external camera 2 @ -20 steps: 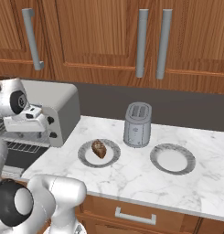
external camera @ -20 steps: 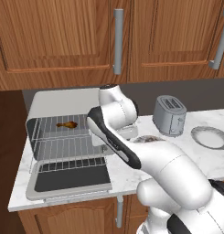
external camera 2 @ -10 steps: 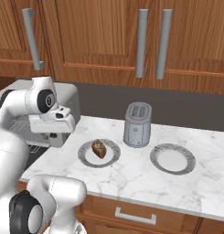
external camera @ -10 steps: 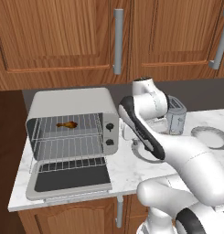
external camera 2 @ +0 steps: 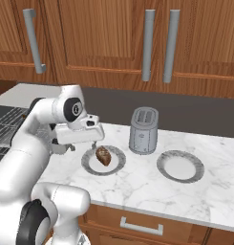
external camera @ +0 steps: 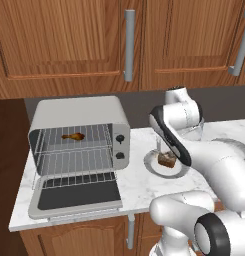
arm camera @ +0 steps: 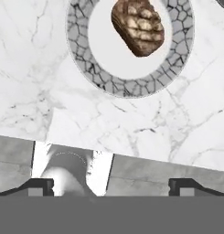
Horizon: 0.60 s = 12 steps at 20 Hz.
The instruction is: Open the toaster oven door. Place the bread on the bottom rack in the toaster oven and place the chicken drumstick on the top rack.
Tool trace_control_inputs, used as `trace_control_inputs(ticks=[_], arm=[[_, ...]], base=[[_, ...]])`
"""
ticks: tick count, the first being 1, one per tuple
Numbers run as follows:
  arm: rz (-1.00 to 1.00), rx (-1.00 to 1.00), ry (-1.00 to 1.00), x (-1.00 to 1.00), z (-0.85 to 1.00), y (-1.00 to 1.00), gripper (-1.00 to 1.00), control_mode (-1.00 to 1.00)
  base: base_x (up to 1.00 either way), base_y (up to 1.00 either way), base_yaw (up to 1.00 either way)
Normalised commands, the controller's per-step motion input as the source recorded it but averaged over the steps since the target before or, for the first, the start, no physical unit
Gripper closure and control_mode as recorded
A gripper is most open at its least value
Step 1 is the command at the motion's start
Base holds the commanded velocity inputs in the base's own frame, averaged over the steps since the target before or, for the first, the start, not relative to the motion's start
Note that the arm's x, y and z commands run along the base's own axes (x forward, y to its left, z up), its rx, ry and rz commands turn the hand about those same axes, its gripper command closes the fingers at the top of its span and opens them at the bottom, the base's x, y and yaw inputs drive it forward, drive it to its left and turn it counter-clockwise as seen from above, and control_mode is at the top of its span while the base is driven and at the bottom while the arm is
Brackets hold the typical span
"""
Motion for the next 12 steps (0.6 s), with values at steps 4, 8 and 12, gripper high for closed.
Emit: trace_control_inputs(ticks=[4,8,12], arm=[[0.32,-0.05,0.01,0.65,-0.55,-0.14,-1.0,-1.0],[0.34,-0.02,0.0,0.35,-0.35,-0.23,-1.0,-1.0],[0.2,0.0,0.02,0.31,-0.28,-0.02,-1.0,-1.0]], base=[[0.0,0.0,0.0],[0.0,0.0,0.0],[0.0,0.0,0.0]])
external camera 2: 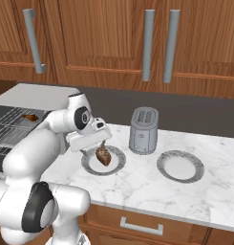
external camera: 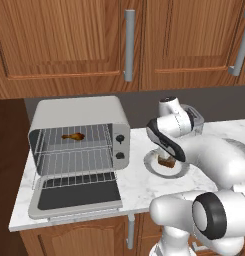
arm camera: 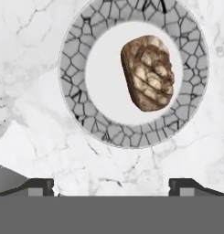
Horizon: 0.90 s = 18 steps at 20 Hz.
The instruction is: Open the toaster oven door. Place the bread on the bottom rack in the toaster oven and place the chicken drumstick on the top rack.
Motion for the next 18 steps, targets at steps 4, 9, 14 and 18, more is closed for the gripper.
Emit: trace_control_inputs(ticks=[4,9,14,18], arm=[[0.11,0.0,0.08,0.26,-0.32,0.0,-1.0,-1.0],[0.03,0.01,0.02,0.17,-0.25,0.0,-1.0,-1.0],[0.0,0.01,0.0,0.22,-0.19,0.0,-1.0,-1.0],[0.0,0.02,0.0,0.24,-0.22,0.0,-1.0,-1.0]], base=[[0.0,0.0,0.0],[0.0,0.0,0.0],[0.0,0.0,0.0],[0.0,0.0,0.0]])
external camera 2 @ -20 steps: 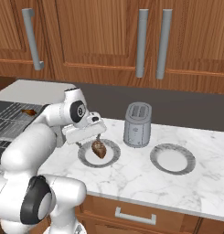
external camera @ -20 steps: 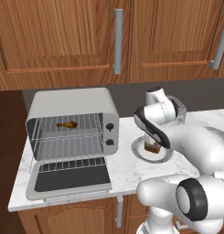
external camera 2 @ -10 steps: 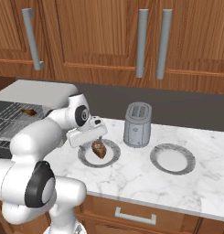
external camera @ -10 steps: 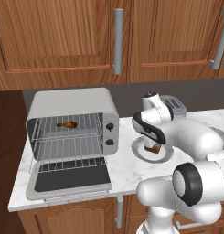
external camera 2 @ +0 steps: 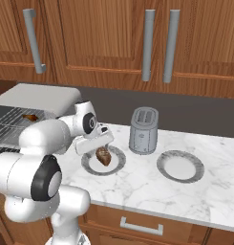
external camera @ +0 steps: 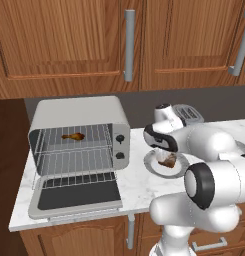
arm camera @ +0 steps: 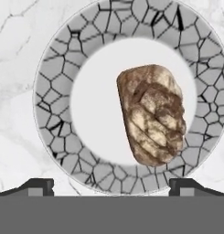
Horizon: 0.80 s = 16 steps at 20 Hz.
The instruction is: Open the toaster oven door. Place the bread on the bottom rack in the toaster oven and place the chicken drumstick on the top rack.
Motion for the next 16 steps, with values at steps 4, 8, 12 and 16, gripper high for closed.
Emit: trace_control_inputs(ticks=[4,8,12,16], arm=[[0.0,0.02,0.0,0.28,-0.22,0.0,-1.0,-1.0],[0.0,0.01,0.0,0.34,-0.2,-0.02,-1.0,-1.0],[0.0,0.01,-0.01,0.36,-0.15,-0.09,-1.0,-1.0],[0.0,0.0,-0.05,0.27,-0.25,-0.07,-1.0,-1.0]], base=[[0.0,0.0,0.0],[0.0,0.0,0.0],[0.0,0.0,0.0],[0.0,0.0,0.0]])
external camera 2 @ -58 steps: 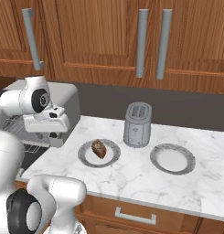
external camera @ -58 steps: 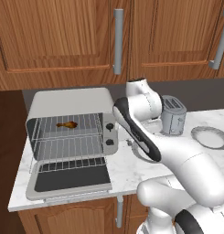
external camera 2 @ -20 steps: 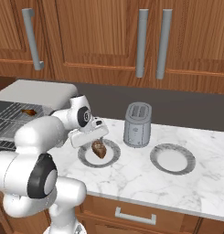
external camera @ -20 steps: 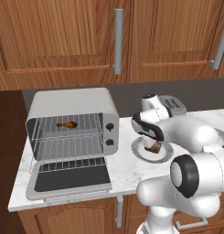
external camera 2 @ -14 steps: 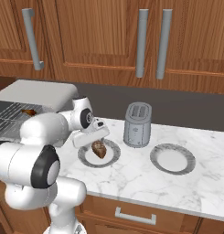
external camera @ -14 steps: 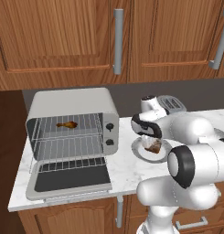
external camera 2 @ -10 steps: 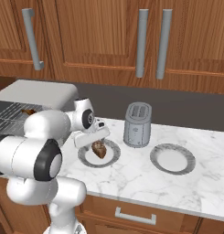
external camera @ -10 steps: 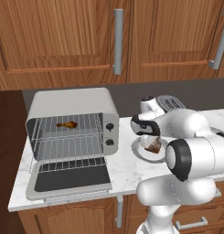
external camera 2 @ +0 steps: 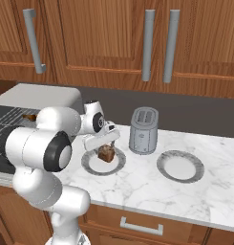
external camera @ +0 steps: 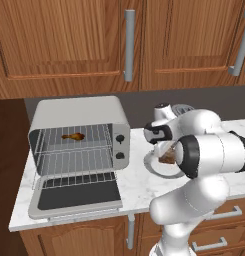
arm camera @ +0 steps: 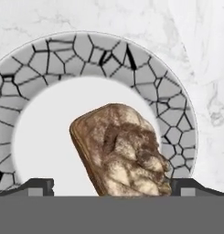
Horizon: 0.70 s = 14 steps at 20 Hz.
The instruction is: Open the toaster oven door. Place the bread on the bottom rack in the toaster oven and place the chicken drumstick on the top rack.
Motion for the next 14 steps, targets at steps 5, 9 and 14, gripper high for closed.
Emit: trace_control_inputs(ticks=[5,9,14], arm=[[0.0,0.0,-0.01,0.08,-0.37,-0.05,-1.0,-1.0],[0.0,0.01,0.0,0.0,-0.31,-0.09,-1.0,-1.0],[0.0,0.0,-0.01,0.02,-0.16,-0.08,-1.0,-1.0]], base=[[0.0,0.0,0.0],[0.0,0.0,0.0],[0.0,0.0,0.0]])
